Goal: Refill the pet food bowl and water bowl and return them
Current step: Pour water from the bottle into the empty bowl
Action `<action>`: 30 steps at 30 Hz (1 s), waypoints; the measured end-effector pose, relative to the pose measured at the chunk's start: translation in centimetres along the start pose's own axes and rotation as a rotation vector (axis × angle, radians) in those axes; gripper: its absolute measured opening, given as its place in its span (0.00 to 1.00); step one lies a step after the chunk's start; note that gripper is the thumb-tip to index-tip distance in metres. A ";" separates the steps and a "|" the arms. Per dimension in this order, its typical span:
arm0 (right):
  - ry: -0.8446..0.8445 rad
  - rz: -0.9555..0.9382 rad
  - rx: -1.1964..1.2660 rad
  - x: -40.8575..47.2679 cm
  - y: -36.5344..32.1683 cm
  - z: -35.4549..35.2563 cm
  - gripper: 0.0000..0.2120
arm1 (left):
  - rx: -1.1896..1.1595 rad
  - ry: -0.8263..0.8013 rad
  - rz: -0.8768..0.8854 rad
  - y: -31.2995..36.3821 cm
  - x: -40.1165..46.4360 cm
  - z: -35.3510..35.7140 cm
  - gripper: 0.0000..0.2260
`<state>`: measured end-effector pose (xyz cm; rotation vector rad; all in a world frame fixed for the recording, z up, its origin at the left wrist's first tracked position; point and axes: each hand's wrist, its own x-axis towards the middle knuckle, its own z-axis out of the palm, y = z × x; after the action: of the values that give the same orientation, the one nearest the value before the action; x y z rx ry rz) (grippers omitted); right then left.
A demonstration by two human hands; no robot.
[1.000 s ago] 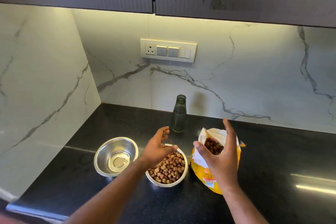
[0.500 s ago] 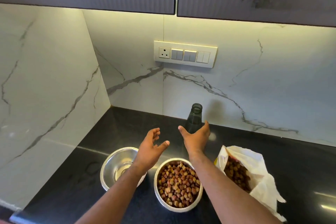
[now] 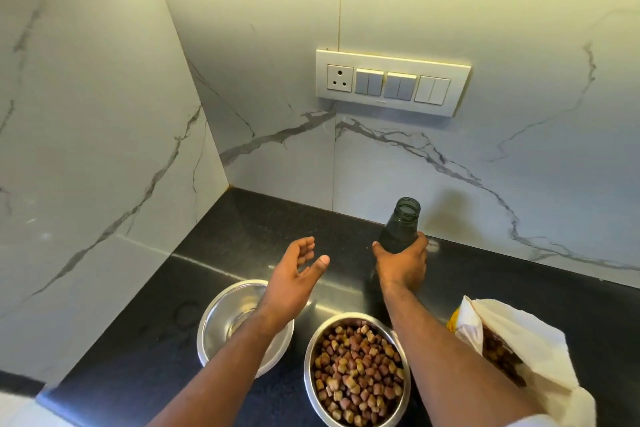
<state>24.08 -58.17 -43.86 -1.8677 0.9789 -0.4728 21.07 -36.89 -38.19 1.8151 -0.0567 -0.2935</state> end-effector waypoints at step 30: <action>-0.565 -0.784 -0.749 -14.8 -5.2 -2.6 0.45 | 0.360 0.067 -0.231 -7.9 -12.1 -15.2 0.37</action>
<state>15.63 -46.72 -36.88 -2.8348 -0.0302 0.0328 11.92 -18.07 -40.16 2.1922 0.1581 -0.4054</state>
